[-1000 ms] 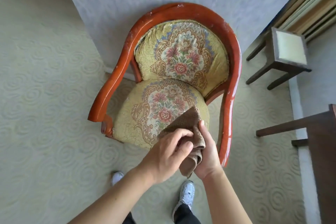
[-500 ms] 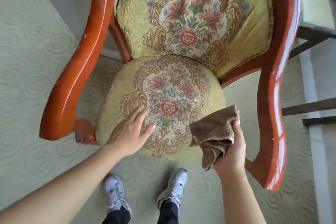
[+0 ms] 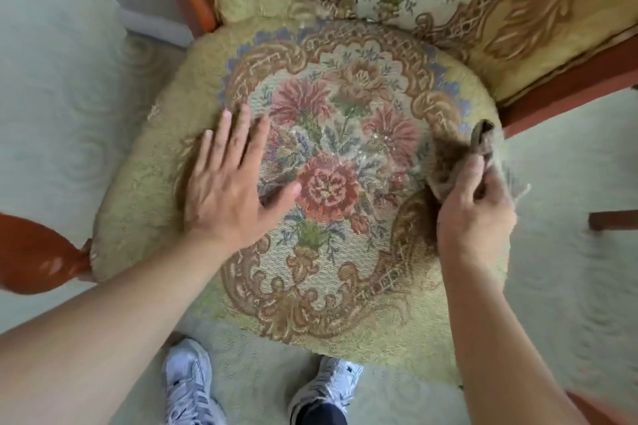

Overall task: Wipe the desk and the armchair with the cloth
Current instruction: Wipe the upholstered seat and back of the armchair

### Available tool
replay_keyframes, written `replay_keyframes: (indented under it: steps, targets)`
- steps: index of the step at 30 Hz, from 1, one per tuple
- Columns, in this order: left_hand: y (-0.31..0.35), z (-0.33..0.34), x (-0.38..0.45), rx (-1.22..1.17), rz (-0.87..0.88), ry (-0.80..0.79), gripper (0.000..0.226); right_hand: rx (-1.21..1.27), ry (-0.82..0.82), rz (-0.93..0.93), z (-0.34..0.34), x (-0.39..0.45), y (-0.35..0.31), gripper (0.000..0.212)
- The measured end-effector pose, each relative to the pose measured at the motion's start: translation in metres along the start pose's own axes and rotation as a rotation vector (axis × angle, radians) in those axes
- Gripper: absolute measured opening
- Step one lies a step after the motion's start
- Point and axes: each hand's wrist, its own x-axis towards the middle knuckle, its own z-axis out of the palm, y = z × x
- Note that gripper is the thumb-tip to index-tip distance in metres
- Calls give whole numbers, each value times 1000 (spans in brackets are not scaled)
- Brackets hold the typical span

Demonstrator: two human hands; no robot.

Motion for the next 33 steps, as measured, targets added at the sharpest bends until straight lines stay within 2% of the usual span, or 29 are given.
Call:
replay_keyframes:
  steps: [3,6,9,15,19,21,27,33]
  targets:
    - [0,3,1,7,13,44,93,-94,-38,-18,20,-1,-7,57]
    - [1,3,0,-11,14,73,91,-83,-50,16,21,3,-6,44]
    - [3,3,-1,-46,-1,109,88,-90,-84,-50,20,3,-1,44]
    - [4,3,0,-68,28,146,82,-118,-38,-89,25,1,-2,42]
    - [-2,12,-1,-62,49,226,80,-69,18,-135,28,-4,3,41]
    - [-2,13,1,-42,55,245,81,-72,27,-159,29,-2,4,34]
    - [-1,8,-4,-102,46,232,98,-143,34,-214,28,-10,3,38]
    - [-3,6,-4,-157,74,234,100,-116,26,-141,26,-13,-10,36]
